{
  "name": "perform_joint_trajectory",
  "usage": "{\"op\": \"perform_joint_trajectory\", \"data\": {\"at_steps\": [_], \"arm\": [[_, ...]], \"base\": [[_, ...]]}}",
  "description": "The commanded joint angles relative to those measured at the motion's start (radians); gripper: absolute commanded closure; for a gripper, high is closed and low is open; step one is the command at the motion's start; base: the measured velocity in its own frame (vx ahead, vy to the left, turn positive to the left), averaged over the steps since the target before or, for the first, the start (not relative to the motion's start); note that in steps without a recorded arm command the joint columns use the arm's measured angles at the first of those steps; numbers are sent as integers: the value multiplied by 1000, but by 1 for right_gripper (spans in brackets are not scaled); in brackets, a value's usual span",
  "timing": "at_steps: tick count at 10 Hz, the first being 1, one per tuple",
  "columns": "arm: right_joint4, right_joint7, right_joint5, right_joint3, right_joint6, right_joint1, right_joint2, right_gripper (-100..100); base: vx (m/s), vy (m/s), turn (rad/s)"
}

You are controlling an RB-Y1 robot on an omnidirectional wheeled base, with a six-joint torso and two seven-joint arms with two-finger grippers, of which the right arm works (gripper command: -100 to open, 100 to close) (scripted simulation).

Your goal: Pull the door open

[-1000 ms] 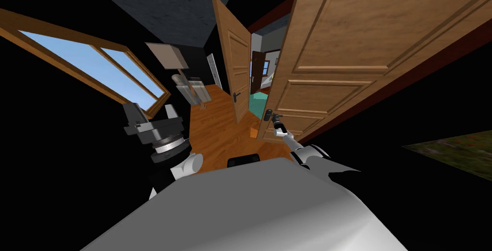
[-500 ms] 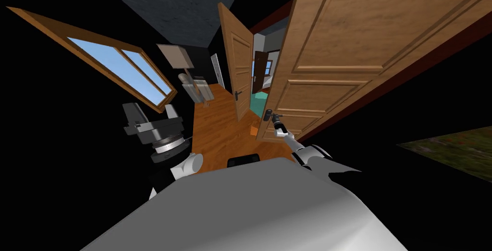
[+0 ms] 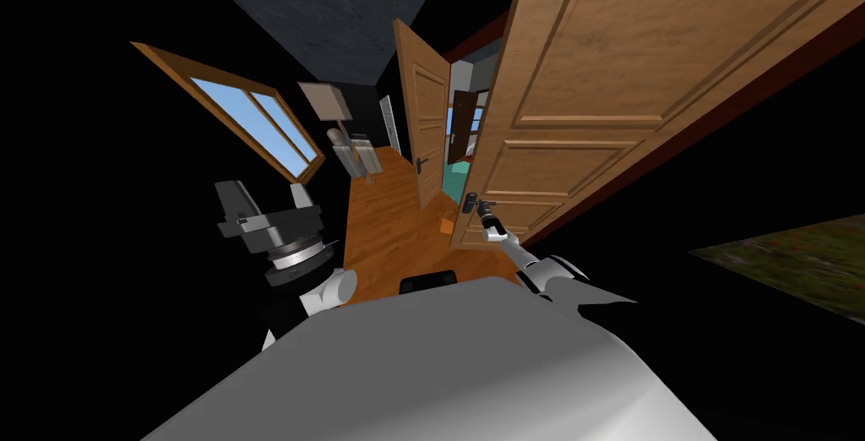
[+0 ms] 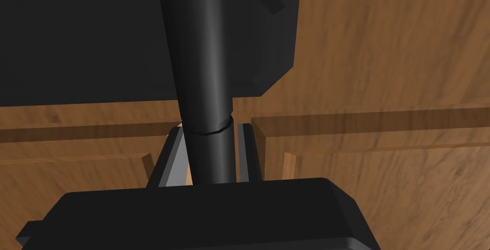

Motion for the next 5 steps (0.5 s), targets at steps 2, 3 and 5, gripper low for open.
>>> {"op": "perform_joint_trajectory", "data": {"at_steps": [2, 3, 5], "arm": [[-12, -19, 2, 23, -5, 8, -10, 100], [-8, -14, 2, 17, -4, 5, -7, 100], [-26, -31, -4, 49, -12, 19, -25, 100]], "base": [[-169, -56, 74], [-73, -16, 20], [-157, -60, 97]]}}
